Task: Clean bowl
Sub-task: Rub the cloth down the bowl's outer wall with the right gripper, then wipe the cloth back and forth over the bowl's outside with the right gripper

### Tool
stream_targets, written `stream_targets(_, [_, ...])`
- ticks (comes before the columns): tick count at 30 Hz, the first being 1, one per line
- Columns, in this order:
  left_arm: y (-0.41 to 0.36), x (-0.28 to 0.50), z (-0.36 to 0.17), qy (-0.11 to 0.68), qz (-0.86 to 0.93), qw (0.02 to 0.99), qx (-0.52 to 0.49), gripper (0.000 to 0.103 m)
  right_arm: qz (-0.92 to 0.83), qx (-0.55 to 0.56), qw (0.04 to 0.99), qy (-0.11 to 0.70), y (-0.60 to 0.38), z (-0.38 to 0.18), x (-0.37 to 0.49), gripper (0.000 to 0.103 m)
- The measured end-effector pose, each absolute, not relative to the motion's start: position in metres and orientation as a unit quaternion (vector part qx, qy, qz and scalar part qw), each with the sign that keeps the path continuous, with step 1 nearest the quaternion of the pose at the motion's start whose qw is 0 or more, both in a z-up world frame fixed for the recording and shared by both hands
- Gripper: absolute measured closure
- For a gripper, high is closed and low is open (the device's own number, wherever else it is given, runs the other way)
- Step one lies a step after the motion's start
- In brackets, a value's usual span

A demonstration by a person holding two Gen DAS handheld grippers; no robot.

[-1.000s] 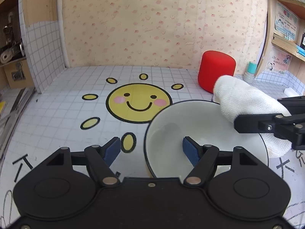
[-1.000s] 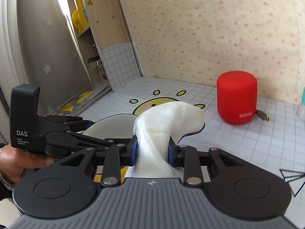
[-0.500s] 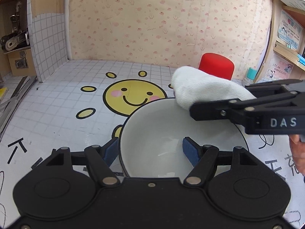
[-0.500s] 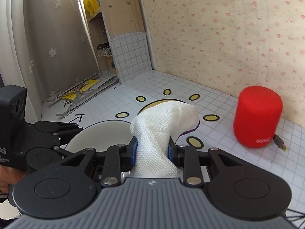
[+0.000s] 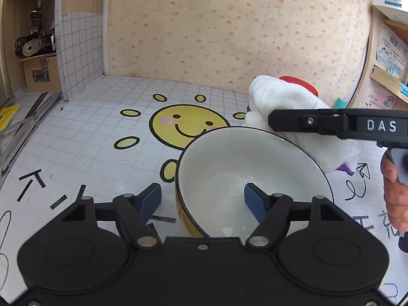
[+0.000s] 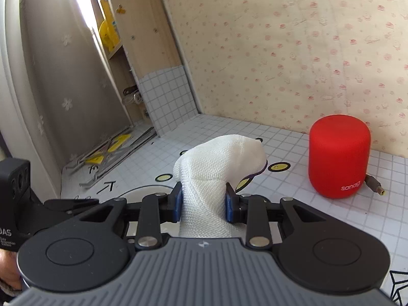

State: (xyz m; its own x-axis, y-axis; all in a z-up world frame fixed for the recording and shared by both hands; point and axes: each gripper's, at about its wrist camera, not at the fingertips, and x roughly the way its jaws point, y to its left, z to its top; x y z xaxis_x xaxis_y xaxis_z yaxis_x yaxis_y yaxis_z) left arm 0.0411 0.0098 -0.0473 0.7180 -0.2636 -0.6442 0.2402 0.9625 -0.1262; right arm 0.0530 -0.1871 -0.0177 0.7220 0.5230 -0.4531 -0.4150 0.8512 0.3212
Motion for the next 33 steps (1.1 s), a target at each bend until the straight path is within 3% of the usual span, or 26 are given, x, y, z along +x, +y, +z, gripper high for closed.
stream_targets(16, [0.012, 0.035, -0.05, 0.355, -0.127, 0.925, -0.045, 0.03, 0.258, 0.128, 0.923, 0.255, -0.193, -0.019, 0.032, 0.071])
stream_targets(21, [0.009, 0.034, -0.051, 0.352, -0.135, 0.925, -0.045, 0.034, 0.249, 0.133, 0.923, 0.26, -0.213, -0.025, 0.004, 0.071])
stream_targets(26, [0.007, 0.033, -0.053, 0.347, -0.141, 0.926, -0.055, 0.045, 0.24, 0.138, 0.924, 0.263, -0.221, -0.028, -0.009, 0.071])
stream_targets(33, [0.006, 0.032, -0.055, 0.346, -0.137, 0.926, -0.06, 0.046, 0.252, 0.158, 0.92, 0.254, -0.22, -0.027, -0.022, 0.071])
